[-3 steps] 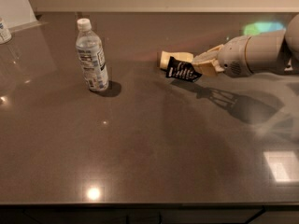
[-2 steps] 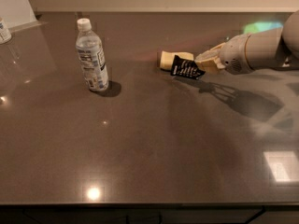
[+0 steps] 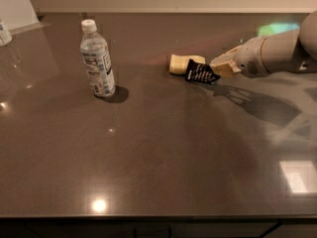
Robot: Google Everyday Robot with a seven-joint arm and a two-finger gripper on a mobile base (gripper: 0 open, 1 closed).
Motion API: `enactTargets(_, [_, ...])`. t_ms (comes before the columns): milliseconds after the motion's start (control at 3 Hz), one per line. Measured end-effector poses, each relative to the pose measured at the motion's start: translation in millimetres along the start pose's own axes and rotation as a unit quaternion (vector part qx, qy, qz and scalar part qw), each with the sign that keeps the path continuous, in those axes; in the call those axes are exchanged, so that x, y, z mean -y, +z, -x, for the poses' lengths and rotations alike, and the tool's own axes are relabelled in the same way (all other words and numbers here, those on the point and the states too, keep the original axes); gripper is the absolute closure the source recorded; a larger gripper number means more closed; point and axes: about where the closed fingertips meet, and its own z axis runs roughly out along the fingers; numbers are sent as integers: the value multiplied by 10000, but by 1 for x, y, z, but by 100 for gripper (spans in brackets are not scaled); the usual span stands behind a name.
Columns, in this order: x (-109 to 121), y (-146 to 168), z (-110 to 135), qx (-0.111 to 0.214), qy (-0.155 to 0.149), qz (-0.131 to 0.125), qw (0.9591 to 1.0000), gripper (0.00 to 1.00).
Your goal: Move rxbar chocolate near sponge
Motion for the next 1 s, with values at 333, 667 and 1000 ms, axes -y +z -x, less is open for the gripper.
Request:
enactTargets(333, [-1,1,1,2,-8,14,10000,14])
enactTargets(667, [-3,2,2,4,-16,28,10000,0])
enactTargets(1000, [-3,2,2,4,-16,28,10000,0])
